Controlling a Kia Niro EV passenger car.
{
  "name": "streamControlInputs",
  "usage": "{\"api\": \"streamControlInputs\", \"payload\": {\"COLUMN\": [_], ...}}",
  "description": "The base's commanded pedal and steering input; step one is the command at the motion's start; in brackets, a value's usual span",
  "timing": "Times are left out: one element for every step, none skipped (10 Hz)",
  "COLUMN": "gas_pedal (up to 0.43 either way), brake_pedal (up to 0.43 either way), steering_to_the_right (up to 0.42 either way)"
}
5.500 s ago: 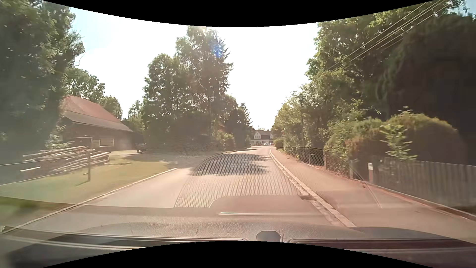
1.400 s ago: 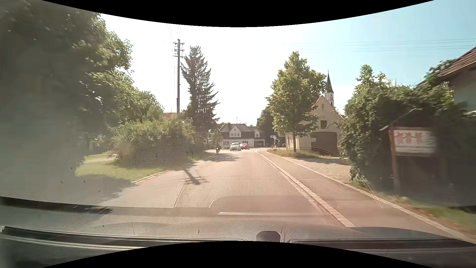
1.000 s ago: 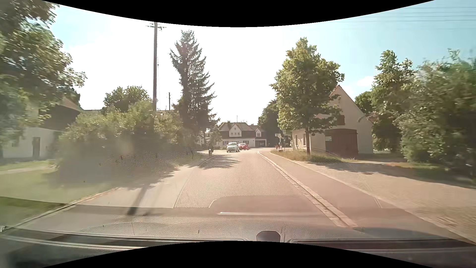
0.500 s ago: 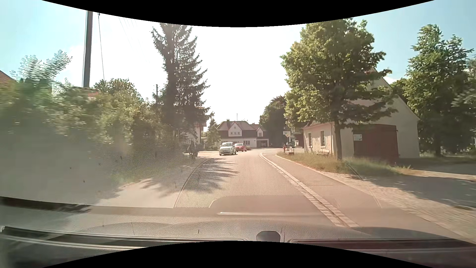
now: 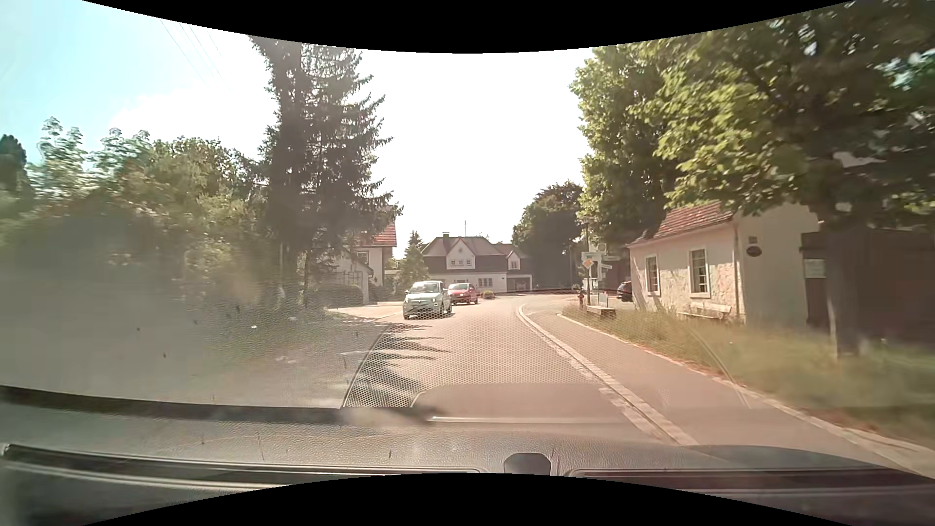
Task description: Follow the waypoints while adhering to traffic rules and regulations
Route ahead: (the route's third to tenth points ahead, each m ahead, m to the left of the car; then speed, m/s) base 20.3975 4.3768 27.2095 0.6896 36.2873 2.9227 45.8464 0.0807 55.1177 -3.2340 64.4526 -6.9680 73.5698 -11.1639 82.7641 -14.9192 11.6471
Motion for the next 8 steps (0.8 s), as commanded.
{"api": "streamControlInputs", "payload": {"gas_pedal": [0.000,0.000,0.000,0.000,0.000,0.000,0.000,0.000], "brake_pedal": [0.006,0.006,0.006,0.006,0.006,0.006,0.006,0.006], "steering_to_the_right": [-0.005,-0.005,-0.005,-0.005,-0.005,-0.004,-0.003,0.000]}}
